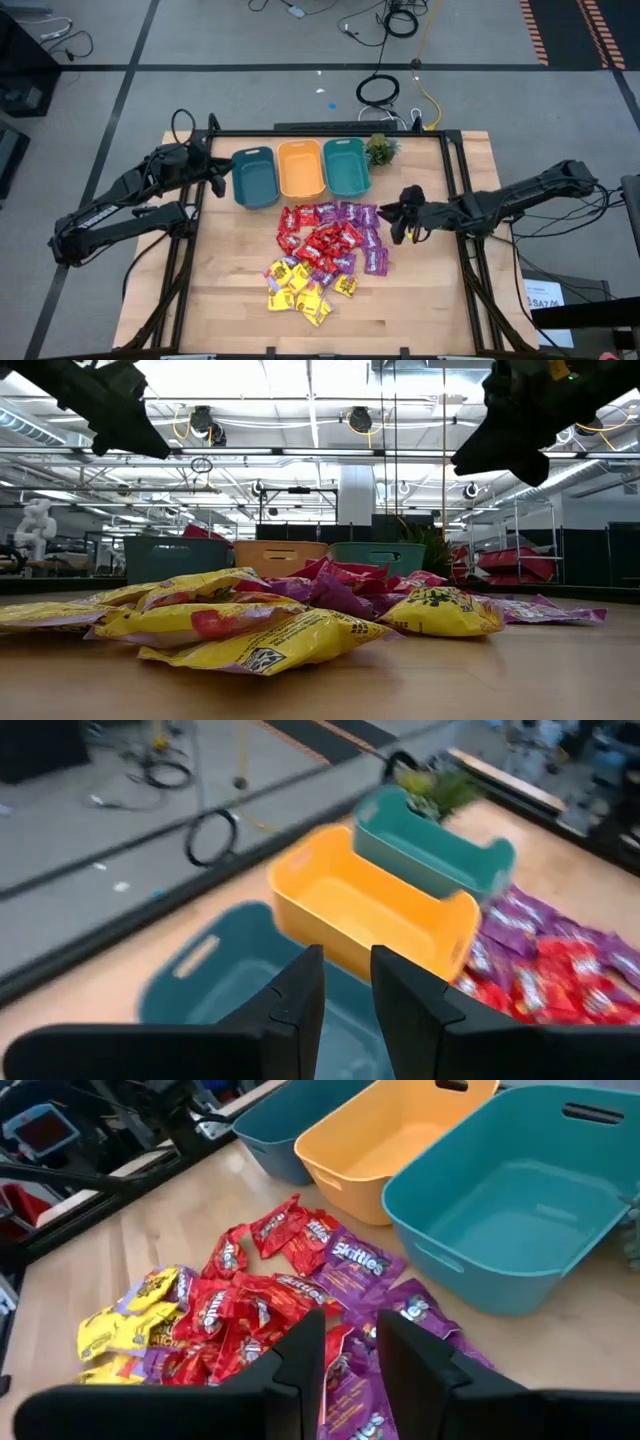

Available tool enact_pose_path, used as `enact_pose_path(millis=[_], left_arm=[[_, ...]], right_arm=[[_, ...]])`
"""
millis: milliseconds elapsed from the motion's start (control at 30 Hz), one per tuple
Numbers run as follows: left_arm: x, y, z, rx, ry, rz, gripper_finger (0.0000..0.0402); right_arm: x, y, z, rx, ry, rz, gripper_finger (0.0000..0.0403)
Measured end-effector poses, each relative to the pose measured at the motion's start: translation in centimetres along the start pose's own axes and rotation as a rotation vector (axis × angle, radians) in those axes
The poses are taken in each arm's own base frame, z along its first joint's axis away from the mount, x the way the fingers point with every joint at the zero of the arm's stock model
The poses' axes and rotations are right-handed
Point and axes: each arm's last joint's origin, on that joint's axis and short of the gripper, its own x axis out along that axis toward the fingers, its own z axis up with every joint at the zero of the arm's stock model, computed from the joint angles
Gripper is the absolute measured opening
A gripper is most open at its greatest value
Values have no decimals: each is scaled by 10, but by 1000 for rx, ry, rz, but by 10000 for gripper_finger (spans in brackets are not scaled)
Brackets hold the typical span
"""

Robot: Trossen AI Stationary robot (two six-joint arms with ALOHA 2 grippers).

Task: Sort candy
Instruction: Put the purple candy into the green bin

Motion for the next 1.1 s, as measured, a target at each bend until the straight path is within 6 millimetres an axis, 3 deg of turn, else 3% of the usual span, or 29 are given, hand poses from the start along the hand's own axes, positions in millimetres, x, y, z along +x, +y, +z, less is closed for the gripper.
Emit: enact_pose_path(millis=[333, 700, 1100], left_arm=[[18, -10, -4, 67, 122, -79, 95], [25, -38, -1, 24, 50, -80, 95], [62, -99, -23, 225, 124, -147, 95]], right_arm=[[-6, -2, 3, -333, -17, 12, 84], [4, -3, -6, -276, 53, -28, 84], [11, -2, -12, -279, 85, -50, 84]])
